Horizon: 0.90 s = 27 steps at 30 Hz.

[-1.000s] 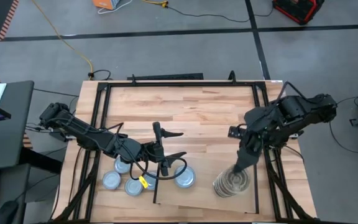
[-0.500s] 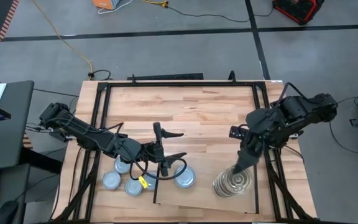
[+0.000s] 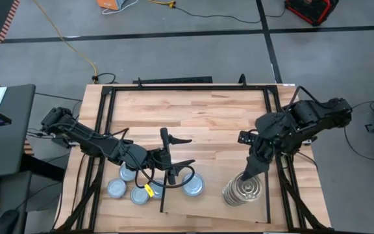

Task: Stack canned seafood by type on shelf
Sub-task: Stack the blue-pink tuna can on the top of the blue-pink tuna cans on the shelf

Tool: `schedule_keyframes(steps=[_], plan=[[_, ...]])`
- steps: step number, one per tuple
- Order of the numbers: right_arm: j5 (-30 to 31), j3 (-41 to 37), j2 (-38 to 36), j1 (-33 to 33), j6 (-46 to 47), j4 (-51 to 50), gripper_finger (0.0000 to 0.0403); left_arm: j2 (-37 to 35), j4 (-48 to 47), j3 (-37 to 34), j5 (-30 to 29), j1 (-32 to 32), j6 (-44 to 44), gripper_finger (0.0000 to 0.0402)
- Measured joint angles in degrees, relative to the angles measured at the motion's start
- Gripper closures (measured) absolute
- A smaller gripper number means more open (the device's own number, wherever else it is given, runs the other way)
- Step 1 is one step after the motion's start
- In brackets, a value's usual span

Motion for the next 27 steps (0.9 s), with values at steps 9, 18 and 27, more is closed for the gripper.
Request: schedule_keyframes(steps=[9,18,27], plan=[[-2.12,-0.04,0.36,0.03,0.09,-0.08,0.0152,0.00,1.76,0.00,-0.04,0.00,1.49,0.0102],[-1.68,-0.09,0.36,-0.70,-0.50,0.78,0.0135,0.00,1.98,0.00,-0.04,0.73,2.95,0.0102],[-1.44,-0.09,0.36,-0.78,0.67,0.35,0.0132,0.00,1.97,0.00,-0.11,0.98,2.98,0.0102]])
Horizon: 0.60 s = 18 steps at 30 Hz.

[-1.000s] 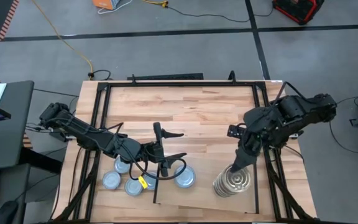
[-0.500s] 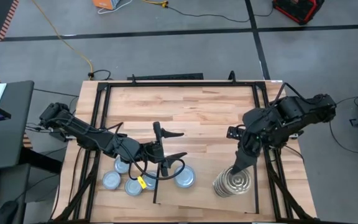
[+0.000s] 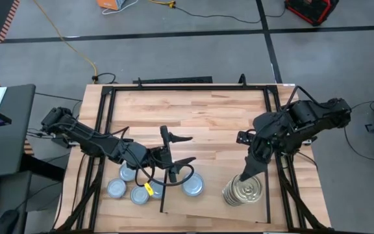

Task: Stack canned seafood by type on shelf
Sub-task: Stack the blue-pink tuna can on the top of the blue-pink tuna cans on the shelf

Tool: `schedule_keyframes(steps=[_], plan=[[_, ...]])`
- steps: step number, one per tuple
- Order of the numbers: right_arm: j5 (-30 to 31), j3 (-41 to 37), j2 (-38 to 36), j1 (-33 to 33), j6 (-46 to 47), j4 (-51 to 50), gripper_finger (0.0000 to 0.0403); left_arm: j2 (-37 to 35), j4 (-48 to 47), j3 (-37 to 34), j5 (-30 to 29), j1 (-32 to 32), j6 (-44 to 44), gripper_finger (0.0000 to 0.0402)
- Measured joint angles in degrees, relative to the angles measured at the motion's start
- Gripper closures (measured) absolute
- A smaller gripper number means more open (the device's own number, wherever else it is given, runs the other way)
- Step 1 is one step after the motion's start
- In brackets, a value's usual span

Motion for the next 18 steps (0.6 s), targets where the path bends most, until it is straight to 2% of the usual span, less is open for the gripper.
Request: schedule_keyframes(steps=[7,18], plan=[[-2.65,0.00,-0.02,-0.44,3.01,2.91,0.0132,0.00,0.02,0.00,0.12,0.00,-0.26,0.0102],[-3.38,0.00,-0.09,-2.04,3.37,-0.46,0.0132,0.00,0.01,0.00,0.81,0.00,-0.46,0.0102]])
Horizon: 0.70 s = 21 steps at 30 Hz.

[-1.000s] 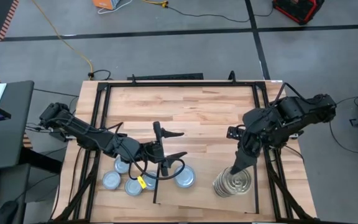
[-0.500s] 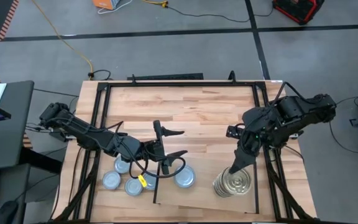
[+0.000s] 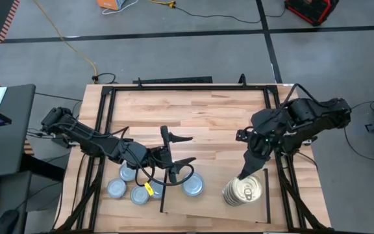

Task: Stack canned seafood by type on shelf
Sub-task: Stack the blue-pink tuna can on the top of the blue-pink tuna cans on the shelf, then stack the green tuna can on the top of the green tuna cans on the shelf

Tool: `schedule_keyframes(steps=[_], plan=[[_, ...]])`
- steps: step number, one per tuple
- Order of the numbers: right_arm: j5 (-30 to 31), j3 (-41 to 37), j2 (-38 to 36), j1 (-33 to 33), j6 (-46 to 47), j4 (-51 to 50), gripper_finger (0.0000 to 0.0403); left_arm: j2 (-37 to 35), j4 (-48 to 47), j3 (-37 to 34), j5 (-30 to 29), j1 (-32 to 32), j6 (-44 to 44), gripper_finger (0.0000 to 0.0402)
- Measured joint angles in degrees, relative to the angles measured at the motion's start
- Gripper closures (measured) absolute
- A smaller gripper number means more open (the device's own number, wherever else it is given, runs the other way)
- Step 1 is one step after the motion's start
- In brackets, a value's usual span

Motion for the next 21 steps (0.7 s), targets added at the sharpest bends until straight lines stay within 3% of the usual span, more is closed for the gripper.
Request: schedule_keyframes(steps=[14,17,21], plan=[[-4.14,0.00,-1.02,-2.33,-2.22,-0.37,0.0132,0.00,-0.23,0.00,0.20,0.00,-0.01,0.0102],[-3.75,0.07,-2.97,-5.49,-7.24,-3.32,0.0132,0.00,-0.21,0.00,0.93,0.00,-0.67,0.0102],[2.20,0.07,-4.94,-11.38,-18.23,-10.29,0.0132,0.00,-0.07,0.00,1.53,-0.01,-2.22,0.0102]])
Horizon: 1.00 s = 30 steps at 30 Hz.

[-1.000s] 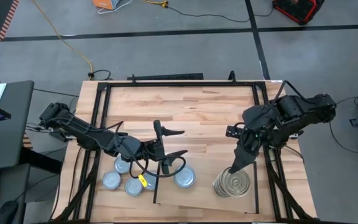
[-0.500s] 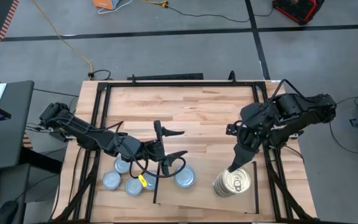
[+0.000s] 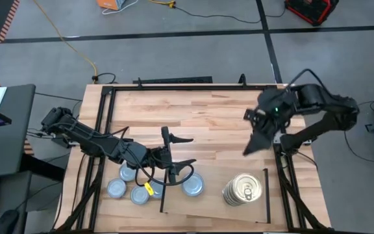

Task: Stack canned seafood by type on shelf
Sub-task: Stack the green tuna can on the top of the green tuna cans on the shelf

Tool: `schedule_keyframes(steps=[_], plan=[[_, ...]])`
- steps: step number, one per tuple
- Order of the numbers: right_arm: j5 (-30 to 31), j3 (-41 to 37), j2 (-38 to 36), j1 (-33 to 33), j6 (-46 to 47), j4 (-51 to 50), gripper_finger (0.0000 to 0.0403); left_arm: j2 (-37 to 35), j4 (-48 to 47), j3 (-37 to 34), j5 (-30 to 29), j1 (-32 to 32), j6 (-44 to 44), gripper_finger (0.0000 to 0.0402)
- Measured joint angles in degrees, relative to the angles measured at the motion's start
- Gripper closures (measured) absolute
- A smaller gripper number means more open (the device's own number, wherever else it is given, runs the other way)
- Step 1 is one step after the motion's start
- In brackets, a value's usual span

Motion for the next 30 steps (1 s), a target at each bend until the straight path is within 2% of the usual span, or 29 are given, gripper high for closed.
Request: schedule_keyframes(steps=[5,10,13,19,25,30], plan=[[6.89,-0.02,-1.89,-8.33,-17.21,-2.81,0.0132,0.00,0.56,0.02,-2.37,-0.03,-4.45,0.0102],[20.67,-0.20,-2.70,-14.40,-34.72,-3.14,0.0133,-0.04,-1.50,-2.20,-3.09,-1.41,-5.53,0.0102],[25.65,-2.36,-2.86,-17.50,-40.69,-2.26,0.0133,-1.26,-0.89,-5.39,-3.09,-1.55,-6.97,0.0102],[26.94,-15.77,-3.76,-22.13,-46.94,9.56,0.0133,-8.15,4.74,-14.44,-3.10,-3.22,-9.81,0.0102],[27.12,-31.51,-5.27,-25.71,-50.05,28.66,0.0133,-14.05,6.49,-22.50,-3.06,-5.01,-14.66,0.0102],[27.14,-41.49,-5.29,-28.25,-50.10,45.51,0.0133,-15.60,5.66,-25.47,-9.77,-5.02,-16.32,0.0102]])
